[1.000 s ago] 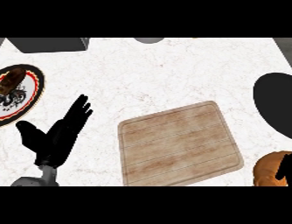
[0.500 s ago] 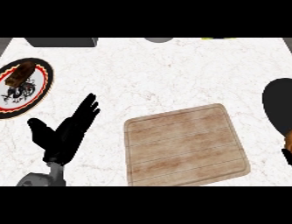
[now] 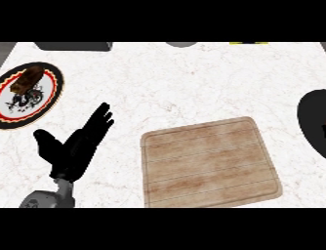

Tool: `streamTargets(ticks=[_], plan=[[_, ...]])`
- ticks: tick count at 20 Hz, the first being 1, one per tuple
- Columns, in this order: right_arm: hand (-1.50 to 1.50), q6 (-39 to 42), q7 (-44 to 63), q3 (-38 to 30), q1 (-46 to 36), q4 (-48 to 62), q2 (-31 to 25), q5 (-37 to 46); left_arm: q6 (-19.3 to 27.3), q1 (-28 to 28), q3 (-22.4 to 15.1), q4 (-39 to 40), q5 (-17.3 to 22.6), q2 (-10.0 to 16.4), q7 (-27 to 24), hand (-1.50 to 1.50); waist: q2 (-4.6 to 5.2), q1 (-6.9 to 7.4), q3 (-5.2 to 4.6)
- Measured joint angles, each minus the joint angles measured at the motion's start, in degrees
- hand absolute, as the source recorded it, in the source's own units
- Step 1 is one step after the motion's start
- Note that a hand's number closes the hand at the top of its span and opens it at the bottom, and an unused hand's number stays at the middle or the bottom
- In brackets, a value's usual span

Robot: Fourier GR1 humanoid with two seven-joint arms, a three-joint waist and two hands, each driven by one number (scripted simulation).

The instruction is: Pick the croissant from the cutting board and place it in the pan

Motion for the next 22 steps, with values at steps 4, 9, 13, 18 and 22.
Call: streamTargets(ticks=[4, 9, 13, 18, 22], plan=[[1.50, -0.32, -6.02, -3.16, -9.49, 15.06, -1.20, -0.51, -0.96, -0.53, 0.59, 0.84, 0.19, -0.20, -0.51, 0.00, 0.19, 0.44, 0.03], [1.50, -1.14, -13.53, -6.31, -17.90, 30.28, -3.11, -0.48, -2.01, -1.67, 1.02, 1.37, 0.34, -0.08, -0.11, 0.00, 0.51, 1.14, 0.11], [-1.50, -1.83, -10.46, -4.34, -20.63, 38.33, -5.37, 3.45, -1.90, -1.92, -0.06, 0.66, -0.33, -0.91, -0.14, 0.00, 0.98, 2.31, 0.13], [-1.50, 0.00, -7.78, -1.79, -23.70, 45.44, -5.79, 7.12, -1.85, -2.35, -0.40, 0.35, -0.54, -1.30, 0.46, 0.00, 1.29, 3.06, 0.27], [-1.50, 4.62, -10.59, -3.86, -25.41, 47.51, -5.12, 4.99, -1.75, -2.51, -0.02, 0.28, -0.47, -1.32, 0.74, 0.00, 1.24, 2.72, 0.37]])
